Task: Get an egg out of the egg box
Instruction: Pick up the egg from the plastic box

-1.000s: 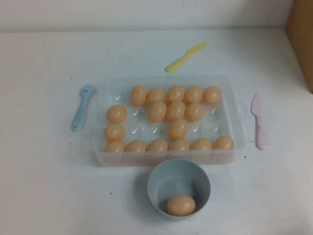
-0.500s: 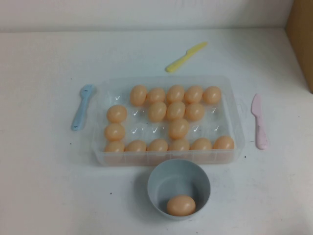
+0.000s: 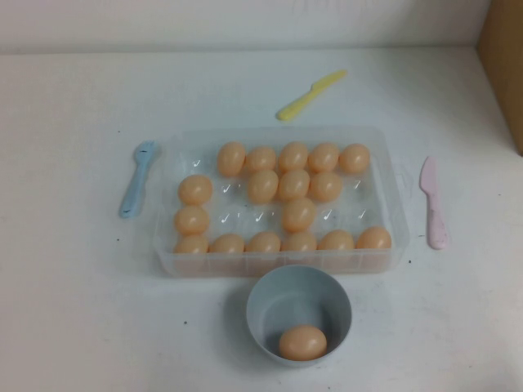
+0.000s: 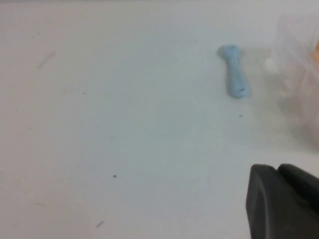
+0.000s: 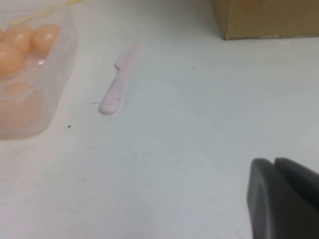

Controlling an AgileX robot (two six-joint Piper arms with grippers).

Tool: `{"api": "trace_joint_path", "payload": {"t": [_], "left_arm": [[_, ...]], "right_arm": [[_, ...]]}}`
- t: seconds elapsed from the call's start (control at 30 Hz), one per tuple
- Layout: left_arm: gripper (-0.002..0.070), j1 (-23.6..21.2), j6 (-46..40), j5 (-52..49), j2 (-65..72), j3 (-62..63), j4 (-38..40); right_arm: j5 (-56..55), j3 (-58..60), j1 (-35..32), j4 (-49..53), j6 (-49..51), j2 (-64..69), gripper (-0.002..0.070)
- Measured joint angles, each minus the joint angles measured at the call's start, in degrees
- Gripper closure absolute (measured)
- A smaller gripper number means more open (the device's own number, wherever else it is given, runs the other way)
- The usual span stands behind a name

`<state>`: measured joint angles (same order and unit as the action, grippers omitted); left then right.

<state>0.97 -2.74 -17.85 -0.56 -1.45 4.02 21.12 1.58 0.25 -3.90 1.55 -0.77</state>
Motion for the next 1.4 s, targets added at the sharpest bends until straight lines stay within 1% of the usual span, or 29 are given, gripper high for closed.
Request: {"api": "trace_joint_path", "payload": {"t": [0.1,0.2,0.27,0.37,0.53,0.73,0.83,0.87,0.93,1.03,1.17,1.3,1.4], "left_arm": [[0.0679,0.0,6.3,3.56,0.0,0.0,7.02],[0.068,0.0,14.11,8.45,0.0,0.0,18.11],[0.0679,0.0,17.02,11.12,0.0,0.0,22.85],[0.0679,0.0,18.0,13.44,0.0,0.0,25.02],[0.0679,0.0,18.37,15.14,0.0,0.0,25.92],[0.068,0.0,18.37,15.25,0.0,0.0,25.95],[0.0679,0.0,17.79,11.97,0.35,0.55,25.95],[0.0679,0.0,17.05,10.73,0.97,1.63,25.95],[0.0679,0.0,11.81,5.65,3.48,5.33,25.95],[0.068,0.0,1.7,-1.4,9.29,12.96,25.83],[0.0679,0.0,-12.81,-14.16,19.4,25.04,25.54],[0.0679,0.0,-21.38,-26.2,30.73,36.95,25.11],[0.068,0.0,-25.89,-32.45,39.25,43.81,25.02]], "right_arm": [[0.0,0.0,0.0,0.0,0.0,0.0,0.0694],[0.0,0.0,0.0,0.0,0.0,0.0,0.0694],[0.0,0.0,0.0,0.0,0.0,0.0,0.0694],[0.0,0.0,0.0,0.0,0.0,0.0,0.0694],[0.0,0.0,0.0,0.0,0.0,0.0,0.0694],[0.0,0.0,0.0,0.0,0.0,0.0,0.0694],[0.0,0.0,0.0,0.0,0.0,0.0,0.0694],[0.0,0.0,0.0,0.0,0.0,0.0,0.0694],[0.0,0.0,0.0,0.0,0.0,0.0,0.0694],[0.0,0.0,0.0,0.0,0.0,0.0,0.0694],[0.0,0.0,0.0,0.0,0.0,0.0,0.0694],[0.0,0.0,0.0,0.0,0.0,0.0,0.0694],[0.0,0.0,0.0,0.0,0.0,0.0,0.0694]]}}
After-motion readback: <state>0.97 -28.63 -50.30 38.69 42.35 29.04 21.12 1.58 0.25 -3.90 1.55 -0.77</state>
